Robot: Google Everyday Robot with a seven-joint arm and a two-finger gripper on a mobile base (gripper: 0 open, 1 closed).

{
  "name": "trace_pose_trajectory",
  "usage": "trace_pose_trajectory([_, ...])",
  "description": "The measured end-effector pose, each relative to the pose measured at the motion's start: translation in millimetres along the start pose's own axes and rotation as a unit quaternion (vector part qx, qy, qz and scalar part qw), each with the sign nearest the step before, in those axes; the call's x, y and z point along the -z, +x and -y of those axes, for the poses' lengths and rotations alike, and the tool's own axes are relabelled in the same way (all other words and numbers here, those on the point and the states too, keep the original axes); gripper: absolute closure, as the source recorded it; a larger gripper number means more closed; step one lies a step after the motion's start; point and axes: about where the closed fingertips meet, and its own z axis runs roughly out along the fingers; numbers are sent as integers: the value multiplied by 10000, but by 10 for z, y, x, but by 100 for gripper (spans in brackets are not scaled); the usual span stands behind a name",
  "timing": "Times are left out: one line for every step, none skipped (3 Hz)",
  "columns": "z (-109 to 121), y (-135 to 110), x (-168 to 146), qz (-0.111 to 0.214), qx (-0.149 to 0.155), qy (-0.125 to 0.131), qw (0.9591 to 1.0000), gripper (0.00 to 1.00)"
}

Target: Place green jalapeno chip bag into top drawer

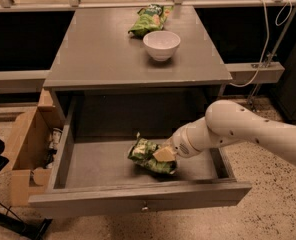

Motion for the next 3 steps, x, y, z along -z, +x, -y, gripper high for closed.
trace_pose_trajectory([-7,3,-17,-4,1,-16,10000,50])
trace_pose_trajectory([-17,0,-28,-9,9,-28,10000,27])
trace_pose_trajectory([-27,-2,-39,-15,16,-41,10000,4])
